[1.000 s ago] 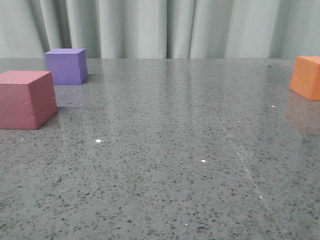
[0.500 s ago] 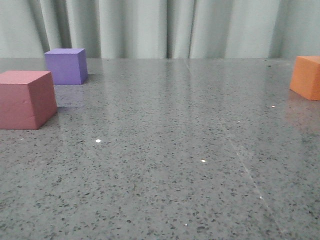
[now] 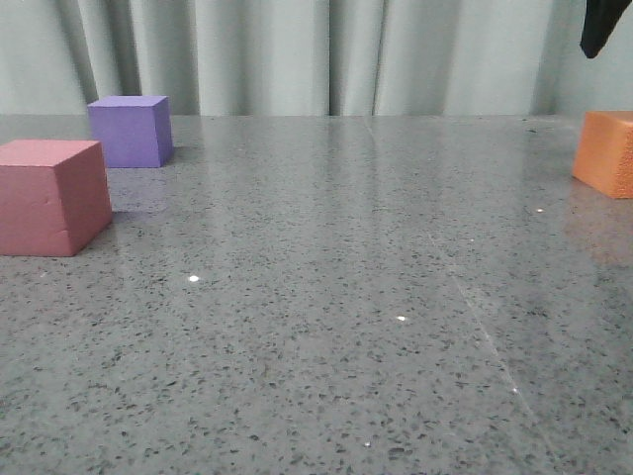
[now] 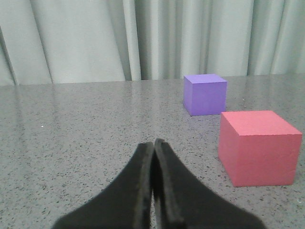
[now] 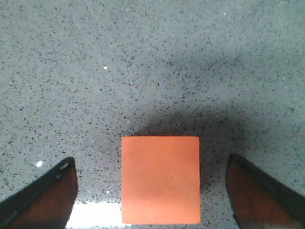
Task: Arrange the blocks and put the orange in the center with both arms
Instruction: 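Lower the right gripper over the orange cube and close on it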
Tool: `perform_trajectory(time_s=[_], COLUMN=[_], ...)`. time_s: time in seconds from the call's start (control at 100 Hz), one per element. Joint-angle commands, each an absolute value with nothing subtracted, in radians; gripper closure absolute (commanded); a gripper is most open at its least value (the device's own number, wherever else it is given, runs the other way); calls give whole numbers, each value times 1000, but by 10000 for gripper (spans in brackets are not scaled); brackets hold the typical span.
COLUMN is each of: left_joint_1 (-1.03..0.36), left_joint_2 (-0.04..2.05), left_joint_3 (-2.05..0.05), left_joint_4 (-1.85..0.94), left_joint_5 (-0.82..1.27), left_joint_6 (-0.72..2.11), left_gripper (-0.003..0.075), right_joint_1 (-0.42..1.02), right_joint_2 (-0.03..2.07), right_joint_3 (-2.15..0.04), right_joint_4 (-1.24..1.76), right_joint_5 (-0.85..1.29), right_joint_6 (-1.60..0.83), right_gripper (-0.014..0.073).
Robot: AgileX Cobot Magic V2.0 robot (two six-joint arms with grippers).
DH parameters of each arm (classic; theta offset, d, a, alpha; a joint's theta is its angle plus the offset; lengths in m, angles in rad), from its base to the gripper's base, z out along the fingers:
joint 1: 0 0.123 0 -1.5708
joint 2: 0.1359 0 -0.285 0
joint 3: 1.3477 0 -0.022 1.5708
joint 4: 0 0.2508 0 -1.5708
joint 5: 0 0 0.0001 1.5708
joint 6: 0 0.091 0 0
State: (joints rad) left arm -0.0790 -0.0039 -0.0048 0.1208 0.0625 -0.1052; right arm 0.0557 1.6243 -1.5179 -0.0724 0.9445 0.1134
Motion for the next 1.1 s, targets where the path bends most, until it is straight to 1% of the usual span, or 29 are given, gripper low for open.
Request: perform_trajectory(time_s=[0.0, 0.61, 1.09], left_joint_1=[-77, -77, -77], left_joint_2=[-37, -37, -37], left_joint_3=[48, 48, 48], left_joint_4=[114, 114, 114], left_joint_5=[-22, -22, -22], left_joint_6=[-106, -106, -106], left_gripper=[739, 739, 739], right_joint_1=[44, 27, 27], right_joint_2=[1594, 1657, 1760], right_joint_3=[-1553, -1551, -1551], right_joint_4=[-91, -91, -54], right_joint_5=[906, 912, 954], right_joint_6=[104, 93, 93], right_gripper=[-30, -30, -30])
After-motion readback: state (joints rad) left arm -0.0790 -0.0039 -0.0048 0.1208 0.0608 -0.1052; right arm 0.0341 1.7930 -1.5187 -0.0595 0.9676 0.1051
